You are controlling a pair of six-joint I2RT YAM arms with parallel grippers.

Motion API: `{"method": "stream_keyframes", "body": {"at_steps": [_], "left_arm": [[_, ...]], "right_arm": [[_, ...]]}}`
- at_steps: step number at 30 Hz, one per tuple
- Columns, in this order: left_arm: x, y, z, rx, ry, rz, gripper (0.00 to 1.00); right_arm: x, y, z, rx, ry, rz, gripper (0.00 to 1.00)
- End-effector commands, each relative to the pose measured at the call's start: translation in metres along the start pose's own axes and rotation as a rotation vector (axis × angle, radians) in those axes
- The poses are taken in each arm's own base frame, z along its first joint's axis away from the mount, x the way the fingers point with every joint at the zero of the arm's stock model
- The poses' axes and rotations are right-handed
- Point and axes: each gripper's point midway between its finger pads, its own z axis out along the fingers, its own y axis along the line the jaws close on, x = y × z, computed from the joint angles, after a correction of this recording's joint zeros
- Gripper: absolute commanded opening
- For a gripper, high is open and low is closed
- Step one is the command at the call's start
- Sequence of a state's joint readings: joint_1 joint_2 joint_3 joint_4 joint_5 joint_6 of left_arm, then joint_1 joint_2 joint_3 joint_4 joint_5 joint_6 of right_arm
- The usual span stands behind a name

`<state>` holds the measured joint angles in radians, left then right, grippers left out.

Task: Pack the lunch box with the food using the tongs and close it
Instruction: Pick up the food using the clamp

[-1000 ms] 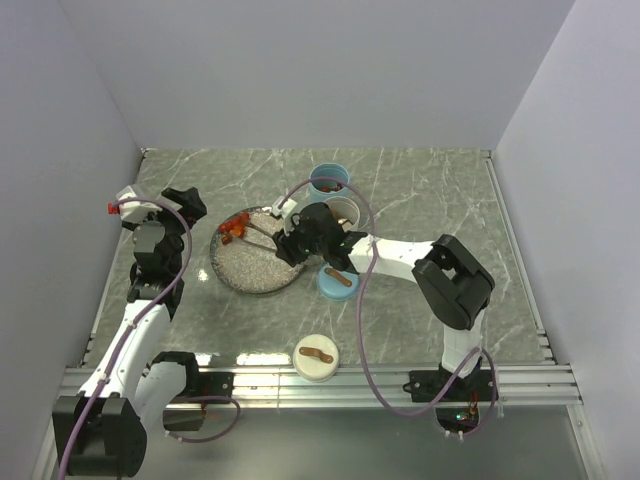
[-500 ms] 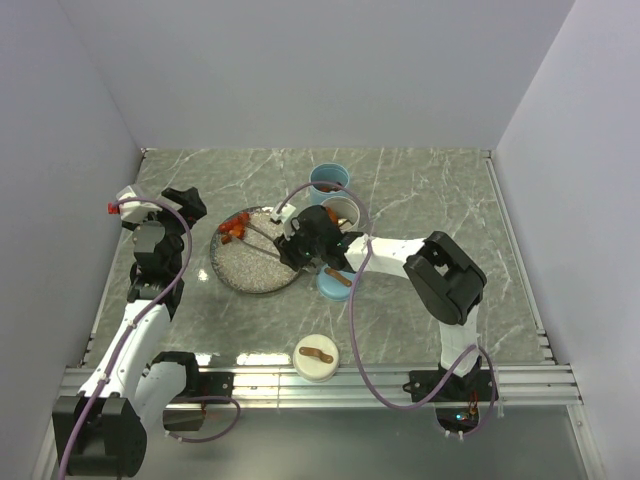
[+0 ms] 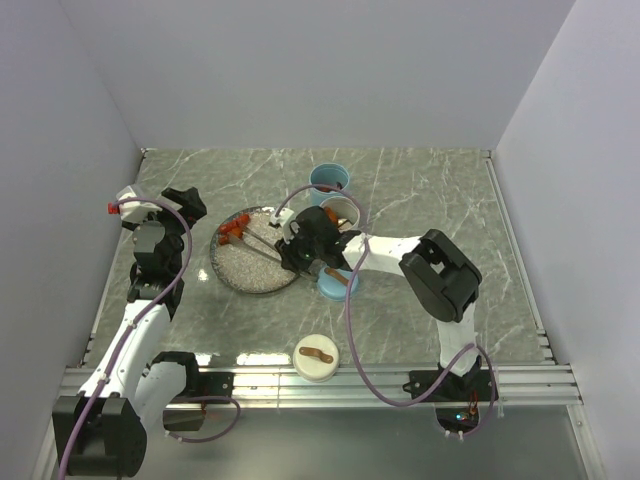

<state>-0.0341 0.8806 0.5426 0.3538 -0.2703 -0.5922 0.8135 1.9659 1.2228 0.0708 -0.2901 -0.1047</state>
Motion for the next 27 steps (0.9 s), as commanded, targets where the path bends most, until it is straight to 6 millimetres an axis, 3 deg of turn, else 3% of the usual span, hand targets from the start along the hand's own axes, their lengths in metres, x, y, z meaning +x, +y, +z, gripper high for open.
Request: {"method": "stream_keyframes", "body": {"at_steps": [1, 7, 17, 27], "left_arm": [[-0.009, -0.004, -0.001, 0.021, -0.042, -0.023, 0.99], [-0.01, -0.004, -0.001, 0.02, -0.043, -0.024, 0.99], [-0.011, -0.006, -0.003, 0.031, -0.048, -0.026, 0.99], [-0.013, -0.006, -0.006, 0.034, -0.053, -0.028, 0.99]], "right_arm": [[-0.02, 0.004, -0.002, -0.037, -0.044, -0.027, 0.37], [-0.024, 0.007, -0.012, -0.037, -0.06, -0.032, 0.24], [-0.068, -0.003, -0.077, 0.123, -0.212, 0.042, 0.21], [-0.08, -0.008, -0.11, 0.204, -0.265, 0.098, 0.2]]}}
